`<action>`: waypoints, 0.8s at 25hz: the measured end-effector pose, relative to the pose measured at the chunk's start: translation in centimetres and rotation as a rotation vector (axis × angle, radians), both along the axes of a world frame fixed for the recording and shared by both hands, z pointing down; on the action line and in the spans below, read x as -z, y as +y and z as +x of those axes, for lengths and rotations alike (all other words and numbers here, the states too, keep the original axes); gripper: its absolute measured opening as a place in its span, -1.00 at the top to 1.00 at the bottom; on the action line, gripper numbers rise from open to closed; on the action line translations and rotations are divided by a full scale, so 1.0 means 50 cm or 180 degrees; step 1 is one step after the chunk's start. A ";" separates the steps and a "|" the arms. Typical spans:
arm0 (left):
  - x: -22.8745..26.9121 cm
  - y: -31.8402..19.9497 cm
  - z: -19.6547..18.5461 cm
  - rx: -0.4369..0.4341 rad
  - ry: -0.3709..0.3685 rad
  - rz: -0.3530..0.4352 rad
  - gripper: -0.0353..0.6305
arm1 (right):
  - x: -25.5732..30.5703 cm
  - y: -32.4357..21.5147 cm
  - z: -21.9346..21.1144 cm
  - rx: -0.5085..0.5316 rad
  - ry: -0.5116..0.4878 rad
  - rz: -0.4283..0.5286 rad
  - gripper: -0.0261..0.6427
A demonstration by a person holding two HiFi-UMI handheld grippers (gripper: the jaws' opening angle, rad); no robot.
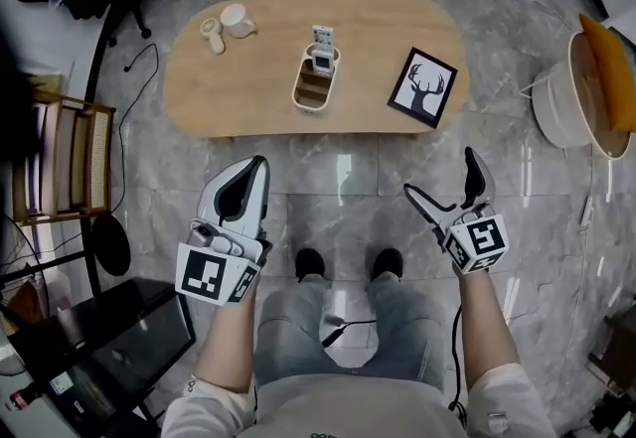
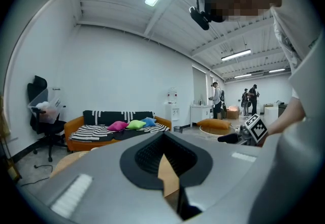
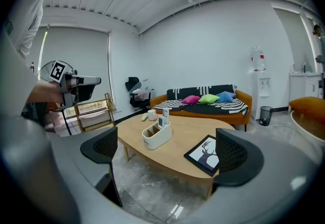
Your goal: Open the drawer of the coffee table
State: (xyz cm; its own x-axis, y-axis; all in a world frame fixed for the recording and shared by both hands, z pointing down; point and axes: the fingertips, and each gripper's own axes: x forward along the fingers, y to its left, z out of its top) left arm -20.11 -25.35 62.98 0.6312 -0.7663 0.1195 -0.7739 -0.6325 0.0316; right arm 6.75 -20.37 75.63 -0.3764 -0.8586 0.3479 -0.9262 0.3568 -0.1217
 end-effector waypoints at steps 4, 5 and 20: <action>-0.126 -0.035 0.009 -0.0001 0.0036 0.0056 0.90 | -0.142 -0.028 -0.008 0.0028 -0.0016 -0.0017 -0.84; -0.156 -0.045 0.013 -0.0001 0.0050 0.0074 0.90 | -0.179 -0.037 -0.010 0.0036 -0.0022 -0.0026 -0.84; -0.389 -0.097 0.015 -0.0143 0.0001 0.0195 0.90 | -0.579 -0.139 -0.058 -0.0370 -0.3089 -0.0175 -0.81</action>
